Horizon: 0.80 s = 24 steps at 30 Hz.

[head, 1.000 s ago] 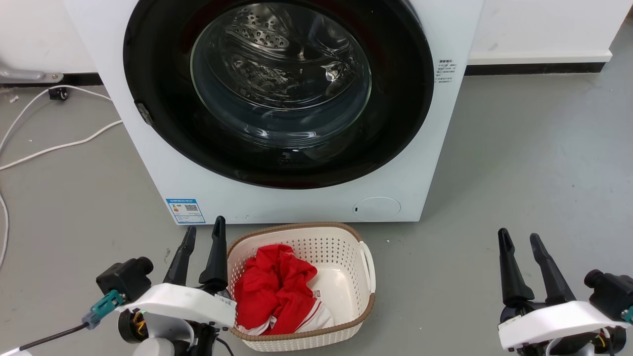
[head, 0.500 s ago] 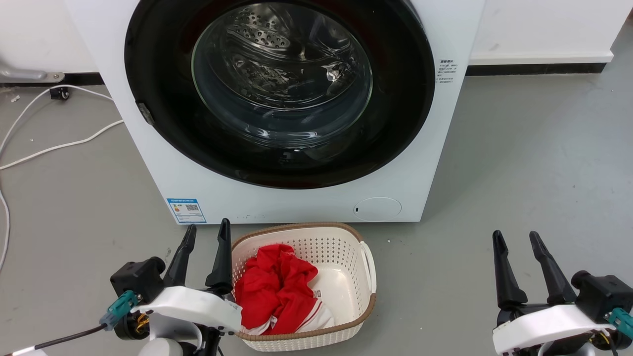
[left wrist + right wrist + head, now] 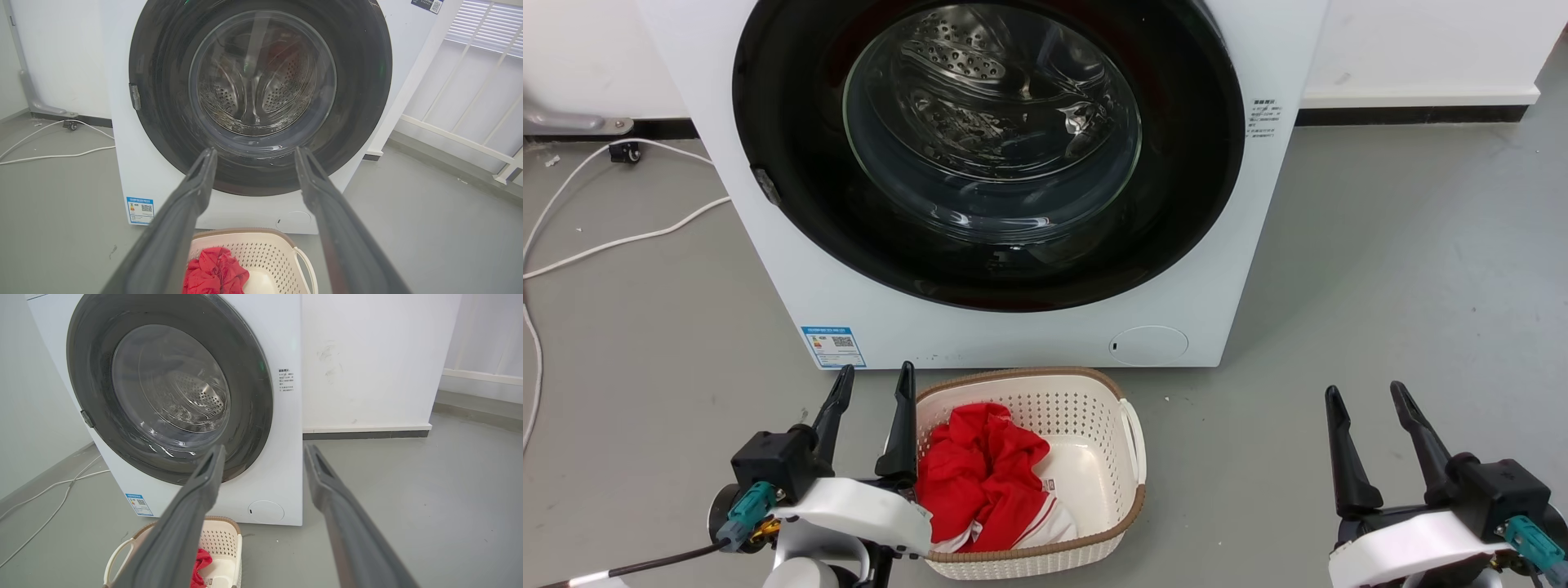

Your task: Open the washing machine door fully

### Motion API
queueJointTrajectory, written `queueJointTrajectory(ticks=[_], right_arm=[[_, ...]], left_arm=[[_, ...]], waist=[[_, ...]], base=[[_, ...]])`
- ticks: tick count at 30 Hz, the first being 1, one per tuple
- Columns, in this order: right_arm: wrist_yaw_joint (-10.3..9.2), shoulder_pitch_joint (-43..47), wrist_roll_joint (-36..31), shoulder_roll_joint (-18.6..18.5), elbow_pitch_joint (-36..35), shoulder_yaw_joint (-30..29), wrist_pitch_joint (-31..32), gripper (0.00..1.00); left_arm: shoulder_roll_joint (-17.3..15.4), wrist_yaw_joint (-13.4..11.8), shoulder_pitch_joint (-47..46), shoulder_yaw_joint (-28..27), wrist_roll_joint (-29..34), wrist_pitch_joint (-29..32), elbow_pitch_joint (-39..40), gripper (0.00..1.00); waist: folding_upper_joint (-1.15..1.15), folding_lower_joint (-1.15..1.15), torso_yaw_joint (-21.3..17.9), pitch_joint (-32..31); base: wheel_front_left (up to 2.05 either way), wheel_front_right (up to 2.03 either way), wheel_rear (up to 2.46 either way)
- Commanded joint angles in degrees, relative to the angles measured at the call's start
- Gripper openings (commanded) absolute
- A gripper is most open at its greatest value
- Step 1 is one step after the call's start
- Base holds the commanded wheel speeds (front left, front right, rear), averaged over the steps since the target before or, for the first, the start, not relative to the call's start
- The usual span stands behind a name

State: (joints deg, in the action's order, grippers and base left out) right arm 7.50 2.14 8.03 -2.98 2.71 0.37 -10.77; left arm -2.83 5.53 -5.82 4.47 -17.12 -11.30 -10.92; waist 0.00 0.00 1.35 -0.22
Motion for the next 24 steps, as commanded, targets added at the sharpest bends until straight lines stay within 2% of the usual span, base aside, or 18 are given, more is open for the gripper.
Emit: queueJointTrajectory(ticks=[1,13,24], right_arm=[[-0.02,0.0,-1.3,0.1,-0.6,0.1,-0.6,1.00],[-0.02,0.6,-6.3,0.1,-0.7,-0.1,-1.5,1.00],[-0.02,1.3,-8.3,0.2,-0.9,-0.8,-2.2,1.00]], left_arm=[[-0.1,0.0,-0.1,0.1,1.4,-0.6,0.3,1.00],[-0.1,-0.4,0.3,0.6,7.2,-2.0,0.2,1.00],[-0.1,-0.8,0.7,0.7,11.4,-3.1,0.4,1.00]], waist=[[0.00,0.00,0.0,0.0],[0.00,0.00,0.1,0.0],[0.00,0.00,0.3,0.0]], base=[[0.00,0.00,0.00],[0.00,0.00,0.00],[0.00,0.00,0.00]])
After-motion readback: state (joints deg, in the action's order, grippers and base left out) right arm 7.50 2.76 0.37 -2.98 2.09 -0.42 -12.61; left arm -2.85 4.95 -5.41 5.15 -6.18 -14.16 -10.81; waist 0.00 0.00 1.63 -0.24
